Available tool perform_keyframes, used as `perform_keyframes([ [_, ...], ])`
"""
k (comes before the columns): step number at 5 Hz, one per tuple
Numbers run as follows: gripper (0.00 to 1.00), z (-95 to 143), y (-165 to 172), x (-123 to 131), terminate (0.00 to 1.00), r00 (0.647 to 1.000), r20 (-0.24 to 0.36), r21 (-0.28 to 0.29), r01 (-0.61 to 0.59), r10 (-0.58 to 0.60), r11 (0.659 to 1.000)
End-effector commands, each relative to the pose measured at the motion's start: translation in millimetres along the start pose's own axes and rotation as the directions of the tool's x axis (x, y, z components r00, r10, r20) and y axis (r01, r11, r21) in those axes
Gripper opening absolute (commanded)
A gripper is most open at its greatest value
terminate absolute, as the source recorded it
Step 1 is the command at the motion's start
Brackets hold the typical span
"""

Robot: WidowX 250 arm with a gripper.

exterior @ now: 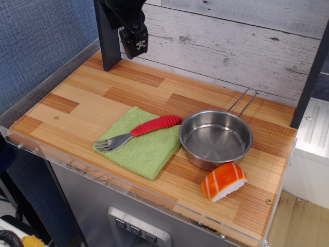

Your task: Move the pot to the left of the cloth.

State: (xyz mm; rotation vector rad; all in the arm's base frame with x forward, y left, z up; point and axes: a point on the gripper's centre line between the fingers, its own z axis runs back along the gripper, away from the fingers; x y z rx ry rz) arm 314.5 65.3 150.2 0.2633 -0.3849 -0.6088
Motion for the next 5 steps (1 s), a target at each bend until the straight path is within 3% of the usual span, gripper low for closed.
perform_keyframes([
  [1, 1.0, 0, 0, 0, 0.0, 1.0, 0.0, 0.0, 0.0, 0.0, 1.0],
  [2, 1.0, 5, -16, 41, 0.0, 0.992, -0.041, -0.018, -0.117, 0.116, 0.993],
  [3, 1.0, 4, -35, 73, 0.0, 0.992, -0.045, -0.064, -0.124, 0.122, 0.99],
  [4, 1.0, 2, -57, 93, 0.0, 0.981, -0.056, -0.15, -0.193, 0.187, 0.97],
  [5, 1.0, -11, -77, 95, 0.0, 0.982, -0.107, -0.17, -0.172, 0.155, 0.97],
])
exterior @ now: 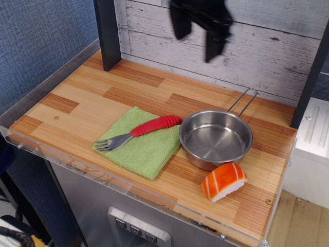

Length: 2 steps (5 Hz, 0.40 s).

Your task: Move the pot to the left of the cloth.

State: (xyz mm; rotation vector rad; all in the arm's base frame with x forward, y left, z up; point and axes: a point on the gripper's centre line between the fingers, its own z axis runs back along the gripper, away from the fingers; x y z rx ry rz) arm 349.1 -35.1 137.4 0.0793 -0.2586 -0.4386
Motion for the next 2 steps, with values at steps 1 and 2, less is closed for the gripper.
perform_keyframes([
  [1, 1.0, -22, -17, -8, 0.0, 0.992, -0.05, -0.024, 0.118, -0.119, 0.993],
  [2, 1.0, -31, -16, -22, 0.0, 0.966, -0.085, -0.063, 0.239, -0.244, 0.969],
])
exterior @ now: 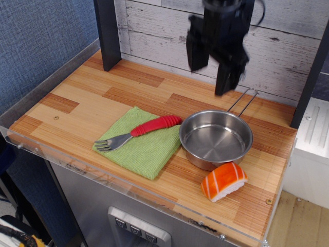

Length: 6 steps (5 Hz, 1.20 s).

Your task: Move the pot to the left of the cloth.

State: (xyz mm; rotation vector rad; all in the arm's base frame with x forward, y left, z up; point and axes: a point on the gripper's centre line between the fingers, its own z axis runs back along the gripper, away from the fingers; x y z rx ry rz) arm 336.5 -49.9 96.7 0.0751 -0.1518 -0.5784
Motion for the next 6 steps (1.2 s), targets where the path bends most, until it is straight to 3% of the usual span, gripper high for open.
perform_keyframes([
  [1, 1.0, -1, 10, -19, 0.0, 0.976, -0.031, -0.005, 0.214, -0.214, 0.977],
  [2, 1.0, -8, 13, -21, 0.0, 0.974, -0.023, -0.003, 0.225, -0.225, 0.974],
  [6, 1.0, -49, 6, -6, 0.0, 0.981, -0.089, -0.008, 0.174, -0.174, 0.985],
])
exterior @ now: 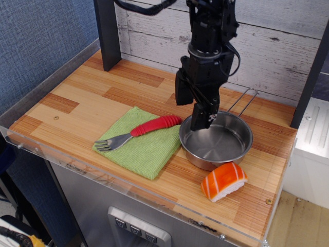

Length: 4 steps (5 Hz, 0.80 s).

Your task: Move the pot to the left of the cloth.

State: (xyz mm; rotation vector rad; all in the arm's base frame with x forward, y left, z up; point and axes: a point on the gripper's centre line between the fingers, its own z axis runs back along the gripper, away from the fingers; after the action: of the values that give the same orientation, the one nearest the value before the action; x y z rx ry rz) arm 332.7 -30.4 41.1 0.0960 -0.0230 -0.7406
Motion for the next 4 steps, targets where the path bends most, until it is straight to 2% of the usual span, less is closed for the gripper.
perform_keyframes([
  [1, 1.0, 0, -5, 27, 0.0, 0.999, 0.026, 0.023, 0.019, -0.02, 1.0],
  [2, 1.0, -5, -7, 38, 0.0, 0.998, 0.023, 0.017, 0.062, -0.062, 0.998],
  [3, 0.0, -6, -7, 41, 0.0, 0.996, 0.025, 0.029, 0.084, -0.085, 0.996],
  [4, 0.0, -2, -6, 38, 0.0, 0.996, 0.027, 0.041, 0.086, -0.087, 0.995],
])
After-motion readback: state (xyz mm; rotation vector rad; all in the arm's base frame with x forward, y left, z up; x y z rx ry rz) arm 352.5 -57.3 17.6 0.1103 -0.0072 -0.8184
